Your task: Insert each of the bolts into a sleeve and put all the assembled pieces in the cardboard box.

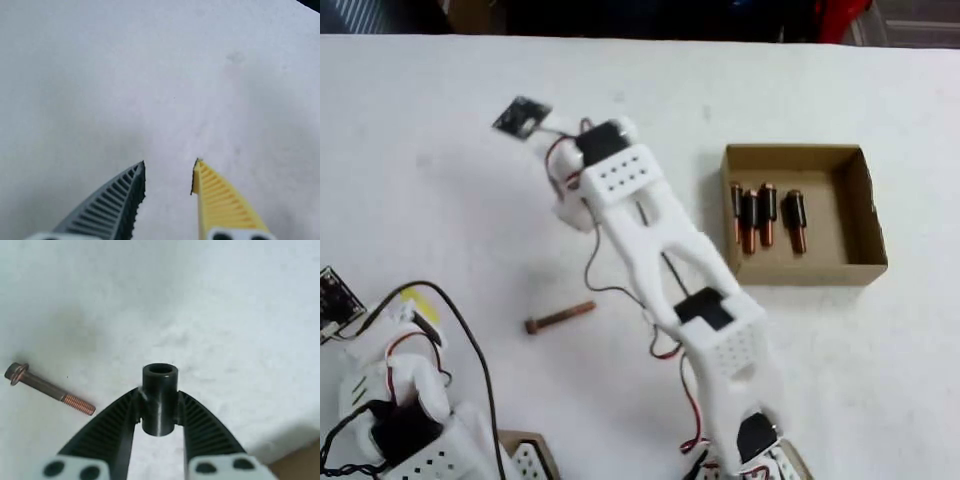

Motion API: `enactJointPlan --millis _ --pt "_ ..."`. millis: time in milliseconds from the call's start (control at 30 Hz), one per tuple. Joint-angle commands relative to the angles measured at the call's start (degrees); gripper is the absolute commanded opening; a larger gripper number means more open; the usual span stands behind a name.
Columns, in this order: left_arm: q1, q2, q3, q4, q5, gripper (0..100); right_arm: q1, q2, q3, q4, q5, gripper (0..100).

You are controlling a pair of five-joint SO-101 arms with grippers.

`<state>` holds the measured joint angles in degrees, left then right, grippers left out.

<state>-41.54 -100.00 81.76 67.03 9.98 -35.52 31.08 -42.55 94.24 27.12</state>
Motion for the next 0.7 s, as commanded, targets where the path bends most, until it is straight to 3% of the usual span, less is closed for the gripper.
enactJointPlan --millis 0,400,667 --pt "-0.1 -0.4 -1.7 0.3 -0.7 18 1.8 -9.4 -4.0 4.9 -0.5 1.7" --pt "4.8 -0.4 2.3 -3.0 -0.8 18 13.0 -36.6 7.9 6.7 -0.4 1.6" --pt "4.8 -0.4 2.4 -2.7 -0.8 18 13.9 -55.7 20.4 6.7 -0.4 1.6"
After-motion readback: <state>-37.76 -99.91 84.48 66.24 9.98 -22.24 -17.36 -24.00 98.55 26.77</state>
